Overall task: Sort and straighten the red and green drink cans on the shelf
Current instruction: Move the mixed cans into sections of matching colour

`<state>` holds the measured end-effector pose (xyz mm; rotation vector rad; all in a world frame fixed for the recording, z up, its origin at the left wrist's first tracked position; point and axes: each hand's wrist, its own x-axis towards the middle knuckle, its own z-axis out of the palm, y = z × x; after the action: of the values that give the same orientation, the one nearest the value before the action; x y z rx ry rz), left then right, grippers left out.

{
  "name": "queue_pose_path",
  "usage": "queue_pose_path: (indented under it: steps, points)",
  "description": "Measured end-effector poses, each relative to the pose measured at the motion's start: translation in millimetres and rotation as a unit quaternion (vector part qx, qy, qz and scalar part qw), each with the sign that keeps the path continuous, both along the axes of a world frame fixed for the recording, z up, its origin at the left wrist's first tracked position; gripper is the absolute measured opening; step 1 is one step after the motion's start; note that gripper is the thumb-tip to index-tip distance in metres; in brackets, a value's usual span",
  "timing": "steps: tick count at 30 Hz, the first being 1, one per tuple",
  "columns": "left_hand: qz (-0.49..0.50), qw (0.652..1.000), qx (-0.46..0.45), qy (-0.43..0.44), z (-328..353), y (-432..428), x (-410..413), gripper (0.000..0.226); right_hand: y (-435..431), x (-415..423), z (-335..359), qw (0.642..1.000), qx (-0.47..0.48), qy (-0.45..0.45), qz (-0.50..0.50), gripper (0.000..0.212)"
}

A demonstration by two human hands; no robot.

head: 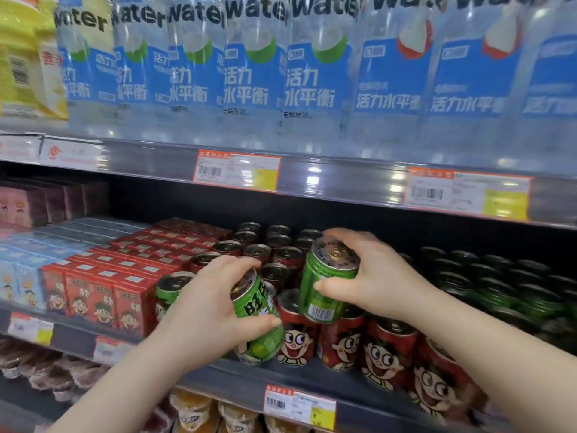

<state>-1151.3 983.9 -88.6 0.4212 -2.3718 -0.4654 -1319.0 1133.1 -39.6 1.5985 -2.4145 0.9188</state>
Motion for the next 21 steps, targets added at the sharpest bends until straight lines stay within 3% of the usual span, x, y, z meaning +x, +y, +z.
queue_pose_path:
  steps: [4,9,15,21]
  points:
    - [-0.032,0.999,-0.004,0.009,9,31,-32,0.083,32,-18,-4,0.999,-0.024,0.008,-0.037,0.08]
    - [-0.091,0.995,-0.024,0.013,21,85,-80,0.099,97,-47,-3,0.995,-0.04,0.021,-0.091,0.079]
    - [-0.17,0.984,-0.014,0.04,38,170,-144,0.095,197,-88,6,0.982,-0.065,0.008,-0.179,0.074]
    - [-0.222,0.975,-0.03,-0.001,30,239,-191,0.092,269,-125,4,0.971,-0.058,0.003,-0.231,0.073]
